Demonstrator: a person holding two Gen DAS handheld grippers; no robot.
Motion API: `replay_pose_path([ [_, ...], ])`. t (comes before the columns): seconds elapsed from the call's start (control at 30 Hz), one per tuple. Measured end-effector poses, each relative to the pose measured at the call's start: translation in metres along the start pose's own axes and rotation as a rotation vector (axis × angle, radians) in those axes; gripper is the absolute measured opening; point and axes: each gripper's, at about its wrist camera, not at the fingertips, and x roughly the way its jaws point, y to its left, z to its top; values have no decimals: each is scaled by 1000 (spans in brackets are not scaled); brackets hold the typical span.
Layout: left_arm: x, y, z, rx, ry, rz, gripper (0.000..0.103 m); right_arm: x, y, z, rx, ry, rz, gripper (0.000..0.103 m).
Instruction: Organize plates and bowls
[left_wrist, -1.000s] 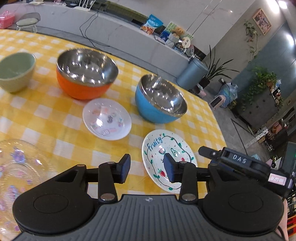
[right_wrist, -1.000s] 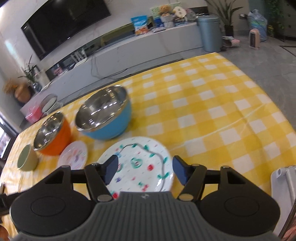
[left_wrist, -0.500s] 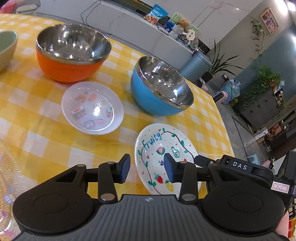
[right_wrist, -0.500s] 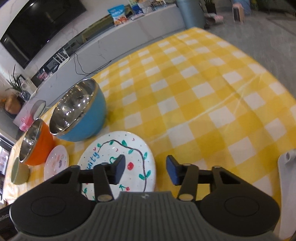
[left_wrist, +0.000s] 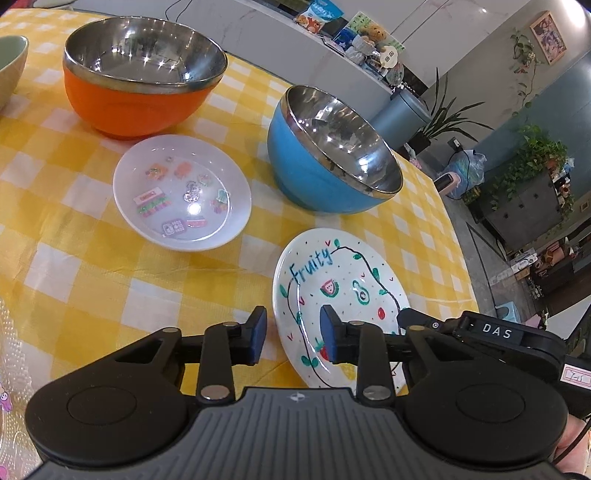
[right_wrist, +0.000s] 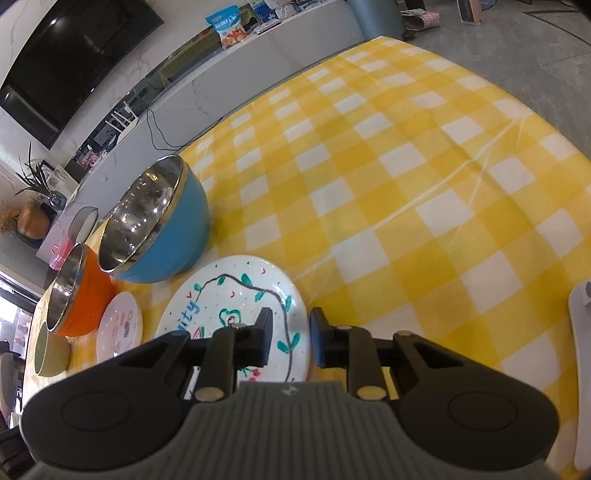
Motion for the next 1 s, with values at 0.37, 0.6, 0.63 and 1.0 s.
replay_pose_path([
  [0.37,-1,7,6,-17,-19,32,34,2,-9,0,103,61,96,26],
  [0.6,1,4,6,15,-34,61,18,1,-8,-3,91,53,101,24],
  [0.63,1,5,6,14,-34,62,17,1,-8,-4,90,50,94,20],
  [1.0,-11,7,8,13,-64,46,9,-3,-8,-8,84,57,70,8],
])
